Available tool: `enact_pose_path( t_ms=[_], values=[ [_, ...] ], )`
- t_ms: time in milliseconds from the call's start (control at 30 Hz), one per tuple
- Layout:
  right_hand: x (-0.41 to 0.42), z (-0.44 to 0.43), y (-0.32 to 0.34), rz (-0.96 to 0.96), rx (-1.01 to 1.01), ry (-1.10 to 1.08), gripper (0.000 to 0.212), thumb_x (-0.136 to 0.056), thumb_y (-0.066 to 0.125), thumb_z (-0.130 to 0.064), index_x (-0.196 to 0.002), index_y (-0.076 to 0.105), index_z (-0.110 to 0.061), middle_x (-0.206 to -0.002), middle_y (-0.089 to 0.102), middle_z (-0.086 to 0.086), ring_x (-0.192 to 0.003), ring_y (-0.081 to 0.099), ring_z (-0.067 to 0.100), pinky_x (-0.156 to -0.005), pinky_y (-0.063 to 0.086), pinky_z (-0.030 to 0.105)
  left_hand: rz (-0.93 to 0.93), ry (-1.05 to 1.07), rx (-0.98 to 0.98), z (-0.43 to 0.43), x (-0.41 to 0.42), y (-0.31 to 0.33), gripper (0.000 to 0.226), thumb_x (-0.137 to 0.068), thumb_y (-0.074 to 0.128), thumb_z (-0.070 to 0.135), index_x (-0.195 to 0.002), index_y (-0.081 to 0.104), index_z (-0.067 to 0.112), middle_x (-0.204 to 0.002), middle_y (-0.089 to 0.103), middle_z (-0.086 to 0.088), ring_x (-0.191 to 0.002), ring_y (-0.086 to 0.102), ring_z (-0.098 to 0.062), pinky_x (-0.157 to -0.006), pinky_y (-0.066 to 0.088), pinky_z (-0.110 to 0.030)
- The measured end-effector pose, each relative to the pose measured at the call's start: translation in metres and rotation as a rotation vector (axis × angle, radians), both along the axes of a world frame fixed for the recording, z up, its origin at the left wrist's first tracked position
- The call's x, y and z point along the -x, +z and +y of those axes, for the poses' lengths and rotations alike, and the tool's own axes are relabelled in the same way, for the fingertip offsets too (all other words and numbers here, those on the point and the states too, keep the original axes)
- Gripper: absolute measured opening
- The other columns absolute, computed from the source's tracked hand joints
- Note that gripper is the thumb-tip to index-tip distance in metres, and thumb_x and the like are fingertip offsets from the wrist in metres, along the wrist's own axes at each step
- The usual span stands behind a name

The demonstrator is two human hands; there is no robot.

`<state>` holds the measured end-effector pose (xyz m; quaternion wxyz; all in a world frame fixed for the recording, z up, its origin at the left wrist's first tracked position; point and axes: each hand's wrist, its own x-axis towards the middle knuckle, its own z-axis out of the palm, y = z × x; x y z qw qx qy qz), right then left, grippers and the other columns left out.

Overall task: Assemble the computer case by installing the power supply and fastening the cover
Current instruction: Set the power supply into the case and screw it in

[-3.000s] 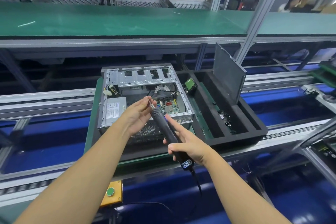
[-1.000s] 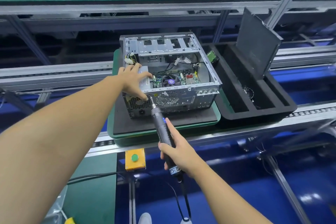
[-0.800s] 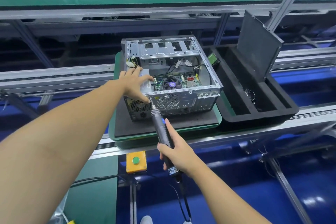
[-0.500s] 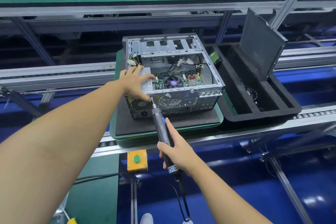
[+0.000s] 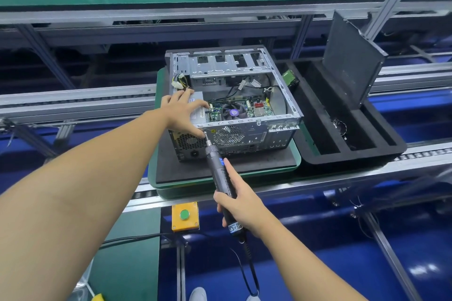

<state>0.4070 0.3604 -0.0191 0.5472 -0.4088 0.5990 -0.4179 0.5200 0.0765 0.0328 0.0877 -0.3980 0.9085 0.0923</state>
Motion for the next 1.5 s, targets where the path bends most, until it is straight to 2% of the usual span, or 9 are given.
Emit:
enact_pose_path(
  t_ms=[300, 467, 567, 700, 833, 900, 1067, 1200, 1500],
  values=[
    [0.001, 0.0, -0.002, 0.044, -0.009, -0.008, 0.089, -0.087, 0.065, -0.027, -0.149, 0.018, -0.071, -0.074, 0.068, -0.012, -0.056, 0.059, 0.009, -0.055, 0.056, 0.029, -0.006, 0.012, -0.018, 0.0, 0.0, 0.001, 0.098, -0.042, 0.05, 0.095, -0.132, 0.025, 0.066, -0.166, -0.003, -0.001, -0.152, -0.005, -0.027, -0.116, 0.004, -0.053],
    [0.0, -0.001, 0.001, 0.037, -0.021, 0.0, 0.089, -0.088, 0.064, -0.027, -0.151, 0.016, -0.069, -0.072, 0.067, -0.01, -0.057, 0.059, 0.011, -0.055, 0.056, 0.03, -0.008, 0.009, -0.021, 0.001, 0.0, 0.002, 0.097, -0.044, 0.051, 0.094, -0.133, 0.027, 0.064, -0.166, -0.002, -0.002, -0.152, -0.004, -0.027, -0.117, 0.004, -0.054],
    [-0.003, -0.002, 0.004, -0.012, -0.033, 0.001, 0.088, -0.088, 0.063, -0.029, -0.143, 0.014, -0.077, -0.071, 0.068, -0.002, -0.056, 0.06, 0.017, -0.057, 0.057, 0.03, -0.009, 0.007, -0.023, 0.001, 0.0, 0.002, 0.093, -0.048, 0.055, 0.09, -0.132, 0.027, 0.064, -0.166, -0.002, -0.003, -0.152, -0.005, -0.028, -0.116, 0.005, -0.053],
    [-0.011, -0.004, 0.005, -0.138, -0.032, -0.014, 0.08, -0.084, 0.066, -0.036, -0.121, 0.019, -0.09, -0.077, 0.069, 0.006, -0.059, 0.062, 0.022, -0.061, 0.057, 0.033, -0.008, 0.015, -0.025, 0.002, 0.001, 0.003, 0.093, -0.048, 0.061, 0.08, -0.133, 0.028, 0.063, -0.166, -0.002, -0.003, -0.152, -0.004, -0.027, -0.115, 0.004, -0.052],
    [-0.018, -0.007, 0.002, -0.16, -0.048, -0.022, 0.088, -0.083, 0.067, -0.043, -0.146, 0.013, -0.073, -0.079, 0.071, 0.006, -0.065, 0.064, 0.019, -0.08, 0.053, 0.044, -0.022, 0.007, -0.013, 0.002, 0.002, 0.003, 0.09, -0.055, 0.07, 0.066, -0.134, 0.027, 0.061, -0.164, 0.001, -0.004, -0.15, -0.002, -0.028, -0.114, 0.008, -0.053],
    [-0.02, -0.009, 0.0, -0.163, -0.061, -0.019, 0.091, -0.083, 0.066, -0.044, -0.151, 0.011, -0.067, -0.078, 0.071, 0.005, -0.067, 0.064, 0.018, -0.085, 0.052, 0.047, -0.019, 0.011, -0.015, 0.002, 0.002, 0.004, 0.089, -0.054, 0.069, 0.066, -0.133, 0.028, 0.061, -0.164, 0.002, -0.003, -0.15, -0.001, -0.028, -0.113, 0.008, -0.052],
    [-0.021, -0.01, 0.0, -0.244, -0.07, -0.037, 0.088, -0.091, 0.064, -0.032, -0.156, 0.01, -0.062, -0.078, 0.069, 0.008, -0.064, 0.062, 0.021, -0.067, 0.055, 0.035, -0.008, 0.015, -0.014, 0.002, 0.002, 0.003, 0.089, -0.051, 0.065, 0.069, -0.131, 0.028, 0.062, -0.164, 0.002, -0.003, -0.15, -0.001, -0.028, -0.113, 0.008, -0.052],
    [-0.02, -0.009, 0.003, -0.283, -0.071, -0.048, 0.088, -0.093, 0.064, -0.028, -0.157, 0.012, -0.058, -0.075, 0.066, 0.009, -0.06, 0.06, 0.023, -0.058, 0.055, 0.033, -0.001, 0.02, -0.02, 0.003, 0.002, 0.004, 0.091, -0.046, 0.061, 0.072, -0.129, 0.028, 0.062, -0.164, 0.003, -0.003, -0.15, -0.001, -0.027, -0.113, 0.008, -0.052],
    [-0.021, -0.007, 0.002, -0.231, -0.073, -0.042, 0.092, -0.088, 0.065, -0.035, -0.156, 0.01, -0.061, -0.075, 0.068, 0.007, -0.061, 0.061, 0.021, -0.066, 0.055, 0.035, -0.061, -0.016, 0.03, 0.001, 0.006, 0.008, 0.089, -0.043, 0.06, 0.079, -0.125, 0.03, 0.06, -0.158, 0.013, -0.006, -0.144, 0.012, -0.033, -0.11, 0.014, -0.05]
  ],
)
